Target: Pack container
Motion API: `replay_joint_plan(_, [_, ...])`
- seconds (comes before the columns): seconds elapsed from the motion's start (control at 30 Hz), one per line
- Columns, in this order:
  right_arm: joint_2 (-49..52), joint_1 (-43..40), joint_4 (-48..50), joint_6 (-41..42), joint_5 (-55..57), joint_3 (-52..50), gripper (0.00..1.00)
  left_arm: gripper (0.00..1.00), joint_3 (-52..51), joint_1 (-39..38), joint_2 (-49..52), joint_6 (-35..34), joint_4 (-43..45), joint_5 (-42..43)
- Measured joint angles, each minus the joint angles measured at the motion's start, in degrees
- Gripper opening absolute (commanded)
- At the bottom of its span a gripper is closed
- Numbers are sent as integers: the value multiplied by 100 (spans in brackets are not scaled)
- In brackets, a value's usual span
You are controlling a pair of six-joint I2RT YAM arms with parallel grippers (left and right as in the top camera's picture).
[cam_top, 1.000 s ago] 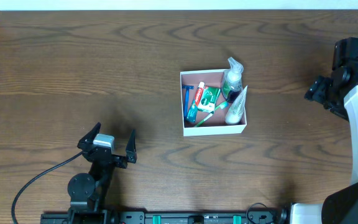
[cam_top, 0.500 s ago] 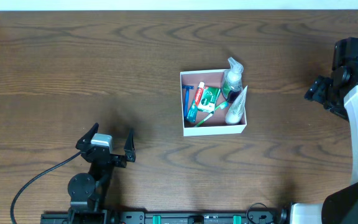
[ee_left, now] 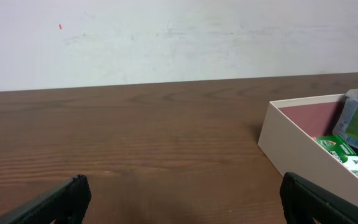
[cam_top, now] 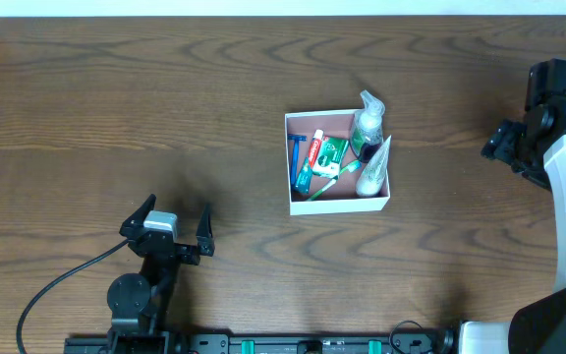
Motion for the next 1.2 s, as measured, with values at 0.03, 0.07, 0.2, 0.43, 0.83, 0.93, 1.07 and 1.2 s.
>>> replay_joint_plan(0.03, [0,0,0,0,0,0,99,98,0,0,0,0,0,0])
replay_joint_plan(0.07, [0,0,0,0,0,0,99,98,0,0,0,0,0,0])
replay_joint_plan(0.2, [0,0,0,0,0,0,99,98,-2,0,0,0,0,0])
replay_joint_plan(0.43, [0,0,0,0,0,0,99,98,-2,0,0,0,0,0])
replay_joint_plan(0.83, [-2,0,0,0,0,0,99,98,-2,0,0,0,0,0])
replay_joint_plan(0.93, [-74,0,0,0,0,-2,99,98,-2,0,0,0,-2,0])
replay_joint_plan(1.07, [-446,0,0,0,0,-20,99,98,-2,0,0,0,0,0])
replay_joint_plan(1.2, [-986,0,-4,0,2,-20,99,98,-4,0,0,0,0,0])
